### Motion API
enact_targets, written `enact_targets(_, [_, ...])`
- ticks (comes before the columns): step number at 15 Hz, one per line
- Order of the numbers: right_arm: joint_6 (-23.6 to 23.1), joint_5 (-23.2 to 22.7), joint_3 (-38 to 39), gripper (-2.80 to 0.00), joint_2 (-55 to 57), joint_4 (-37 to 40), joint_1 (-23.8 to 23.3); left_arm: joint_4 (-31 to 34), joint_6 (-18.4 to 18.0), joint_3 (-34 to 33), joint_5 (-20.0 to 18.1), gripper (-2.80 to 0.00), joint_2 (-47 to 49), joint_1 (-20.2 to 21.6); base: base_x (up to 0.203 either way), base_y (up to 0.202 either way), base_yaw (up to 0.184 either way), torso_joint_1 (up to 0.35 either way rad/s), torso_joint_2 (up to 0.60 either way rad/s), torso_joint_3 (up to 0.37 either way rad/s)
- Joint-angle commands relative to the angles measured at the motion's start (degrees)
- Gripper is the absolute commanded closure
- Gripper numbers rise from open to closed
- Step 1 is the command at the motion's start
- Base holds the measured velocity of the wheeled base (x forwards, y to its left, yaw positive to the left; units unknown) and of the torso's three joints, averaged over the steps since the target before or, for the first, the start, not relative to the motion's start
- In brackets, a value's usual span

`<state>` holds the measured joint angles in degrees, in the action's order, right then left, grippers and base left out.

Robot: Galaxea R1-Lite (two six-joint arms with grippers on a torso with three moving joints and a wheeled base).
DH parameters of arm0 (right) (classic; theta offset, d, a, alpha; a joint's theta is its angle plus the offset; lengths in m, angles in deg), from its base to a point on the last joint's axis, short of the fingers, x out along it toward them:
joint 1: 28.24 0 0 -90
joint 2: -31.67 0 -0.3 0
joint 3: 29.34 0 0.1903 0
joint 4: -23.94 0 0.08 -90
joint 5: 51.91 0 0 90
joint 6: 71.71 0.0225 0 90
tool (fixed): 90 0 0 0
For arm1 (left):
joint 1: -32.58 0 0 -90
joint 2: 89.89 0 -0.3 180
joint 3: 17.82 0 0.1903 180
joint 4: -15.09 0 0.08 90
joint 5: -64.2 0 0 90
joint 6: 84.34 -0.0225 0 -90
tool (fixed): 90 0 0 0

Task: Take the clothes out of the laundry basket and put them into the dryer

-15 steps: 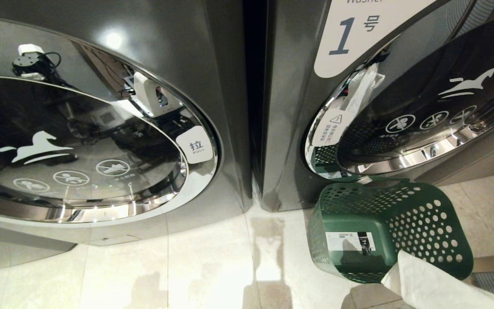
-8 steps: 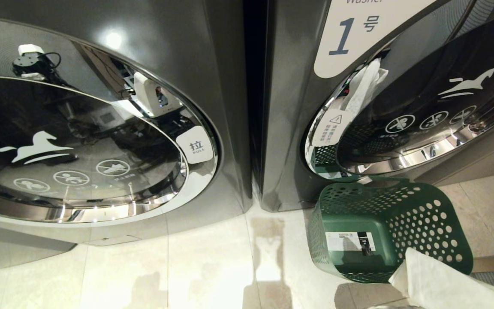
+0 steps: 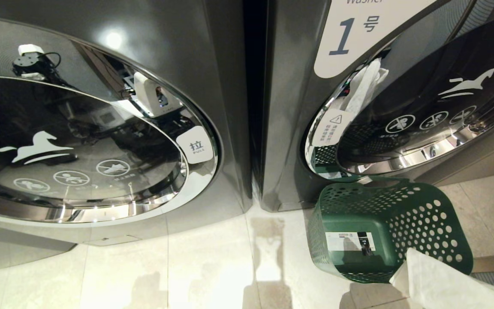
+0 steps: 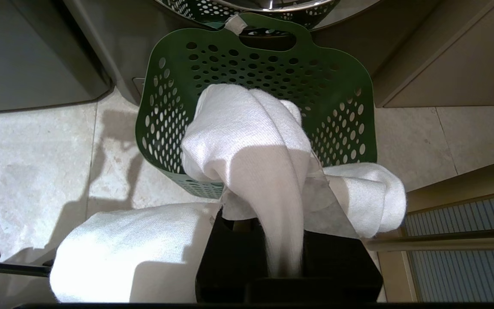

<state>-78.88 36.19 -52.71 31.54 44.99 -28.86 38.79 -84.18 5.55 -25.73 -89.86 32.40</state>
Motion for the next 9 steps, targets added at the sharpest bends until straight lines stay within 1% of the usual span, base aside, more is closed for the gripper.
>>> enact_targets(1, [-0.04,-0.03,1.05,0.0,0.13,-0.06,0.01,0.02,0.02,-0.09,0.01,0.0,-0.11,0.01,0.0,0.0,0.0,0.0,0.0,0.0])
enact_targets(9, [0.31,-0.03,1.05,0.0,0.13,-0.06,0.01,0.02,0.02,-0.09,0.01,0.0,-0.11,0.01,0.0,0.0,0.0,0.0,0.0,0.0])
